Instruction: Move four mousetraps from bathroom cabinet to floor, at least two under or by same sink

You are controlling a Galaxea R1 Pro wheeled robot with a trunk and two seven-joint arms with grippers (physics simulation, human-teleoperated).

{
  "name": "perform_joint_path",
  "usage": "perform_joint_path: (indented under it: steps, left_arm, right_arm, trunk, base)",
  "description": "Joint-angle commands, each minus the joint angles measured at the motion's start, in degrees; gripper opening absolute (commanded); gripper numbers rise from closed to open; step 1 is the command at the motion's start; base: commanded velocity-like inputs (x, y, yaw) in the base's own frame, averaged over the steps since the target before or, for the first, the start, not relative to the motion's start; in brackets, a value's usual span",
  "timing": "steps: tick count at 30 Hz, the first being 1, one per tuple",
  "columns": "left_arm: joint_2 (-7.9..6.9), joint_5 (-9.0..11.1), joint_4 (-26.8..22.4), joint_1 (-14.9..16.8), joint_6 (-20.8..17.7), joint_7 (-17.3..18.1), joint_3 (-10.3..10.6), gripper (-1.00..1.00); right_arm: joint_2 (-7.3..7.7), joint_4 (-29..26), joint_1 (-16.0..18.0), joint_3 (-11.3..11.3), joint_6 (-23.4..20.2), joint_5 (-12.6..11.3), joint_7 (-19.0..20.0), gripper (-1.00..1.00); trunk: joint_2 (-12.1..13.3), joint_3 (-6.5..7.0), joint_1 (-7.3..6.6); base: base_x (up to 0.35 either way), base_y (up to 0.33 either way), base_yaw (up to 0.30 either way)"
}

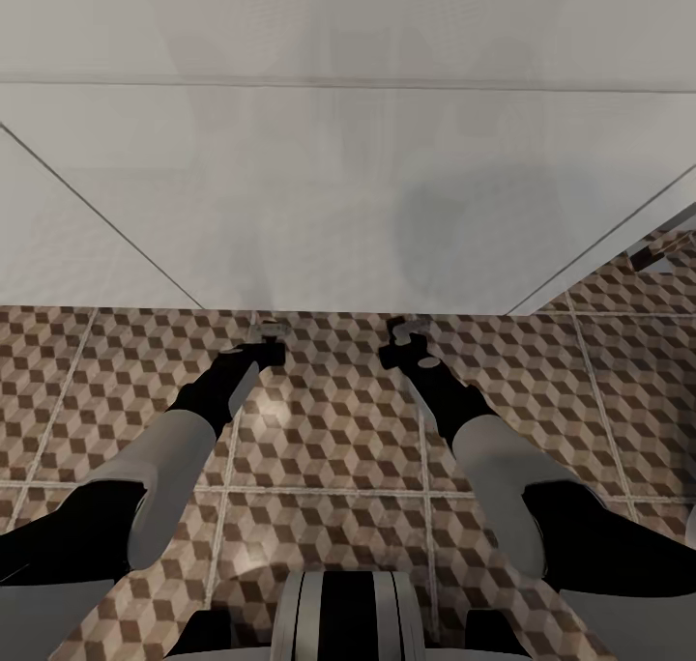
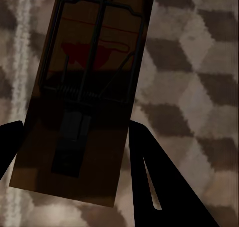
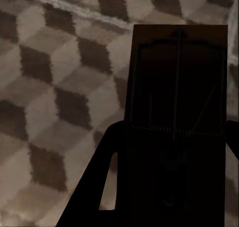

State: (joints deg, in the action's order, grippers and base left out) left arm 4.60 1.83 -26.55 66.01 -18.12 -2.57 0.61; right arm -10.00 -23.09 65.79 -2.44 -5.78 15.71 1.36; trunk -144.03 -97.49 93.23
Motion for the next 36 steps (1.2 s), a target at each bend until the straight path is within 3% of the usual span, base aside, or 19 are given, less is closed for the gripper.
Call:
perform_joint_path:
  steps: [1, 36]
  left_arm:
    - [0.02, 0.0, -0.1, 0.0, -0.3, -0.3, 0.1, -1.0]
    - [0.77, 0.0, -0.3, 0.0, -0.4, -0.3, 0.1, -1.0]
  right_arm:
    - [0.0, -0.1, 0.1, 0.0, -0.4, 0.6, 0.2, -1.0]
    - [0.0, 0.4, 0.2, -0.2, 1.3, 0.5, 0.4, -1.0]
  trunk:
    - [0.0, -0.03, -0.01]
    - [0.0, -0.03, -0.01]
  base:
    - [0.0, 0.0, 0.0]
    - [0.0, 0.0, 0.0]
